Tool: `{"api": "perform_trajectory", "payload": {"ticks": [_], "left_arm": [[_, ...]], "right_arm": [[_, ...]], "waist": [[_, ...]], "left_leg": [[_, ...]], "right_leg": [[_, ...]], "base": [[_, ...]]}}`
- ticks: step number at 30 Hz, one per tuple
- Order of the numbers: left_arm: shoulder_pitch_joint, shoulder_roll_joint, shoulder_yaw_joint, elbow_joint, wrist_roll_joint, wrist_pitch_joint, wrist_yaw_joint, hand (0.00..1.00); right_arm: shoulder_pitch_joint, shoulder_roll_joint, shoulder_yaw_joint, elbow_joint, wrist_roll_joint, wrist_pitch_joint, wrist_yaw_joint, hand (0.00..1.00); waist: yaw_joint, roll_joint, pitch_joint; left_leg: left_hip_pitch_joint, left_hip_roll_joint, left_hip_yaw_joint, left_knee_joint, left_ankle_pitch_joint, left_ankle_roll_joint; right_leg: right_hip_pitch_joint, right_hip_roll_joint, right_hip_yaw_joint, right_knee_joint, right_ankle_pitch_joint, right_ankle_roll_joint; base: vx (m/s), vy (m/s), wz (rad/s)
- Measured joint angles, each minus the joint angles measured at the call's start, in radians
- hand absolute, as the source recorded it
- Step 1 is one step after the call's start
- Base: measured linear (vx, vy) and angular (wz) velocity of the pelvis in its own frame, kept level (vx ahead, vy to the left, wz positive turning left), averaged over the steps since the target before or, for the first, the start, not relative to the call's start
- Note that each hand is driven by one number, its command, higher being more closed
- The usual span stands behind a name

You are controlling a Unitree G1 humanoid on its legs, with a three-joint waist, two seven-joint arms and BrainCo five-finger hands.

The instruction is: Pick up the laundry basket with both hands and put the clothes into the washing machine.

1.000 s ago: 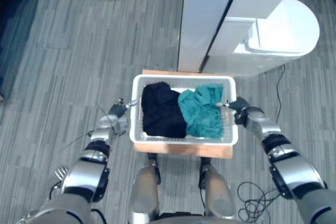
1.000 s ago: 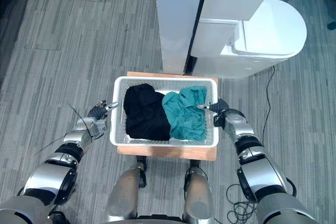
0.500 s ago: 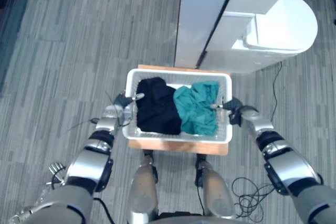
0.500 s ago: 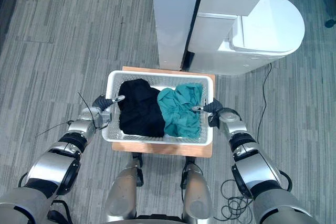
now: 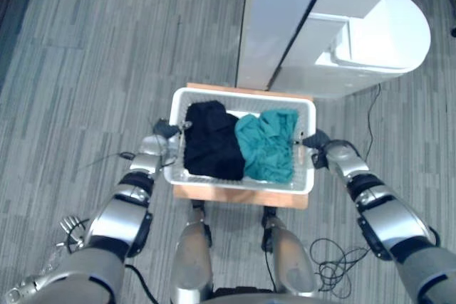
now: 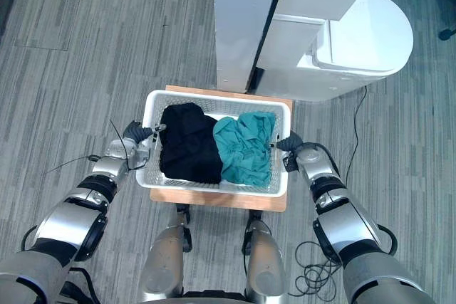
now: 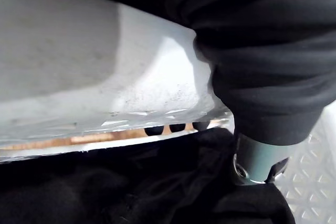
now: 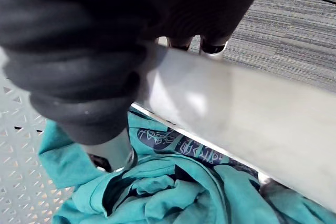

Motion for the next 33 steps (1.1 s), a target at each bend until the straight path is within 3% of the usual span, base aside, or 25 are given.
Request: {"api": "perform_trajectory", "payload": {"ticks": [4, 7, 16, 23, 25, 29, 30, 31, 32, 33], "left_arm": [[0.010, -0.001, -0.001, -0.016, 0.000, 0.007, 0.019, 1.00], [0.082, 0.002, 0.000, -0.114, 0.000, 0.025, 0.042, 1.00], [0.454, -0.028, 0.014, -0.428, -0.012, 0.030, 0.051, 1.00], [0.758, -0.113, 0.061, -0.603, -0.083, 0.029, 0.051, 1.00], [0.814, -0.133, 0.084, -0.623, -0.108, 0.027, 0.051, 1.00], [0.882, -0.161, 0.099, -0.648, -0.130, 0.027, 0.051, 1.00], [0.884, -0.175, 0.099, -0.649, -0.134, 0.029, 0.051, 1.00], [0.885, -0.173, 0.099, -0.650, -0.135, 0.028, 0.051, 1.00], [0.886, -0.165, 0.104, -0.652, -0.137, 0.030, 0.051, 1.00], [0.887, -0.173, 0.113, -0.655, -0.137, 0.033, 0.051, 1.00]], "right_arm": [[0.003, 0.009, -0.002, -0.010, 0.000, 0.002, -0.014, 1.00], [0.085, 0.012, -0.050, -0.109, 0.001, 0.022, -0.041, 1.00], [0.580, 0.077, -0.293, -0.480, 0.001, 0.041, -0.065, 1.00], [0.828, 0.125, -0.356, -0.580, 0.001, 0.034, -0.063, 1.00], [0.836, 0.132, -0.360, -0.580, 0.001, 0.027, -0.060, 1.00], [0.836, 0.133, -0.359, -0.563, 0.001, 0.027, -0.060, 1.00], [0.831, 0.132, -0.359, -0.550, 0.001, 0.025, -0.060, 1.00], [0.827, 0.132, -0.358, -0.547, 0.001, 0.025, -0.060, 1.00], [0.813, 0.134, -0.357, -0.531, 0.001, 0.022, -0.060, 1.00], [0.800, 0.133, -0.361, -0.514, 0.001, 0.020, -0.060, 1.00]], "waist": [[-0.001, 0.000, 0.000], [-0.001, 0.001, 0.001], [-0.024, 0.011, -0.012], [-0.024, 0.058, -0.244], [-0.021, 0.072, -0.280], [0.000, 0.107, -0.305], [0.008, 0.125, -0.309], [0.007, 0.130, -0.311], [0.009, 0.119, -0.309], [0.014, 0.122, -0.303]], "left_leg": [[0.009, 0.000, 0.003, -0.001, 0.000, 0.000], [0.030, -0.001, 0.009, -0.004, 0.006, 0.000], [0.190, -0.038, 0.039, -0.076, 0.009, 0.004], [0.284, -0.038, 0.018, -0.098, -0.012, 0.001], [0.287, -0.028, -0.002, -0.077, -0.024, -0.004], [0.230, 0.010, -0.067, 0.100, -0.082, -0.010], [0.178, 0.035, -0.087, 0.186, -0.084, -0.009], [0.155, 0.037, -0.103, 0.211, -0.080, -0.016], [0.136, 0.031, -0.136, 0.279, -0.092, -0.026], [0.094, 0.035, -0.142, 0.442, -0.147, 0.009]], "right_leg": [[0.005, 0.000, 0.002, 0.000, 0.000, 0.000], [0.021, -0.002, 0.004, 0.000, 0.000, 0.000], [0.142, -0.033, 0.006, -0.001, -0.026, 0.029], [0.269, -0.029, -0.025, -0.052, -0.054, 0.035], [0.296, -0.020, -0.044, -0.056, -0.062, 0.030], [0.350, 0.014, -0.085, -0.056, -0.069, 0.014], [0.343, 0.034, -0.091, -0.022, -0.080, -0.014], [0.328, 0.044, -0.082, -0.007, -0.089, -0.037], [0.309, 0.022, -0.085, 0.022, -0.097, -0.043], [0.302, 0.012, -0.088, 0.048, -0.093, -0.039]], "base": [[0.02, 0.004, -0.03], [0.05, 0.007, -0.03], [0.07, 0.033, -0.01], [0.05, 0.003, 0.11], [-0.01, -0.039, 0.31], [-0.10, -0.063, 0.34], [-0.19, -0.097, 0.35], [-0.22, -0.051, 0.32], [-0.17, 0.008, 0.13], [-0.20, 0.041, -0.23]]}}
